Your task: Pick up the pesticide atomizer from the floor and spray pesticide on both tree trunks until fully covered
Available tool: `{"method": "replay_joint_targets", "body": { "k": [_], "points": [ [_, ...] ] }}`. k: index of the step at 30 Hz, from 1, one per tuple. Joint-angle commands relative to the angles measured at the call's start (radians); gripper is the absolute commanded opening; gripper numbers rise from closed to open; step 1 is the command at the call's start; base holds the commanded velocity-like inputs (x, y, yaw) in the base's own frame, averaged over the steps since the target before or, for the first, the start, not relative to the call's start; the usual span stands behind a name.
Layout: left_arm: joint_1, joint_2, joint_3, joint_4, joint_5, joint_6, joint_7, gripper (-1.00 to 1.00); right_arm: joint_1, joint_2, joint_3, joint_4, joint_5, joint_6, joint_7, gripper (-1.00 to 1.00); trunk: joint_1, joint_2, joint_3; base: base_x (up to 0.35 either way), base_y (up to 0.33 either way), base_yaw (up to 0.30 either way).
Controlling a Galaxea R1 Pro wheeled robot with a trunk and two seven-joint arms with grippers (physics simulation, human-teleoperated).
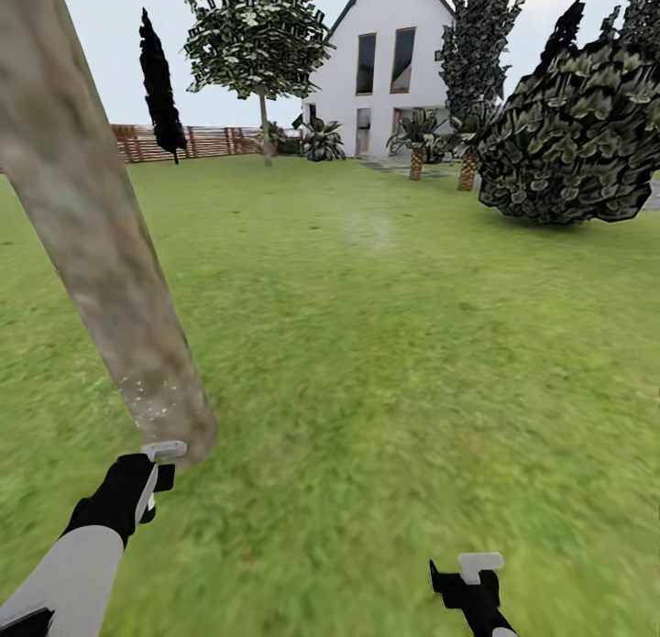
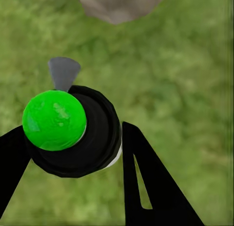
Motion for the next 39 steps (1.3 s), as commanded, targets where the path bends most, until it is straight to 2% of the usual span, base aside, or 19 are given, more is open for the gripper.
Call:
{"method": "replay_joint_targets", "body": {
  "k": [1,10,16,20,22,25,33,39],
  "points": [
    [-0.001,0.0,0.001,-0.001,0.002,0.005,0.003,-1.0,-0.001,0.0,0.009,0.0,-0.009,-0.002,-0.002,1.0,0.0,0.0,-0.001,0.124,-0.268,0.028],
    [-0.001,-0.003,-0.006,-0.015,0.004,0.012,-0.002,-1.0,0.0,0.0,0.009,0.0,-0.009,-0.002,-0.003,1.0,0.0,0.0,-0.001,0.019,-0.275,0.25],
    [-0.03,-0.002,-0.011,-0.02,0.004,0.032,-0.01,-1.0,0.0,0.0,0.009,0.0,-0.008,-0.002,-0.003,1.0,0.0,0.0,-0.001,0.09,-0.161,0.116],
    [-0.136,0.016,-0.012,-0.021,-0.004,0.151,-0.012,-1.0,0.0,-0.001,0.008,0.0,-0.009,-0.002,-0.003,1.0,0.0,0.0,-0.001,0.002,-0.003,0.001],
    [-0.145,0.055,-0.011,-0.021,-0.002,0.16,-0.014,-1.0,-0.001,0.0,0.008,0.0,-0.009,-0.002,-0.004,1.0,0.0,0.0,-0.001,0.0,0.0,0.0],
    [-0.145,0.07,-0.011,-0.02,-0.001,0.162,-0.015,-1.0,-0.001,0.0,0.008,0.0,-0.009,-0.002,-0.003,1.0,0.0,0.0,-0.001,0.0,0.0,0.121],
    [-0.146,0.059,-0.012,-0.021,-0.003,0.161,-0.013,-1.0,0.0,0.0,0.009,0.0,-0.009,-0.002,-0.004,1.0,0.0,0.0,-0.001,0.132,-0.133,0.165],
    [-0.144,0.056,-0.014,-0.074,-0.002,0.162,-0.012,-1.0,0.0,0.0,0.009,0.0,-0.008,-0.002,-0.004,1.0,0.0,0.0,-0.001,0.005,-0.275,0.0]
  ]
}}
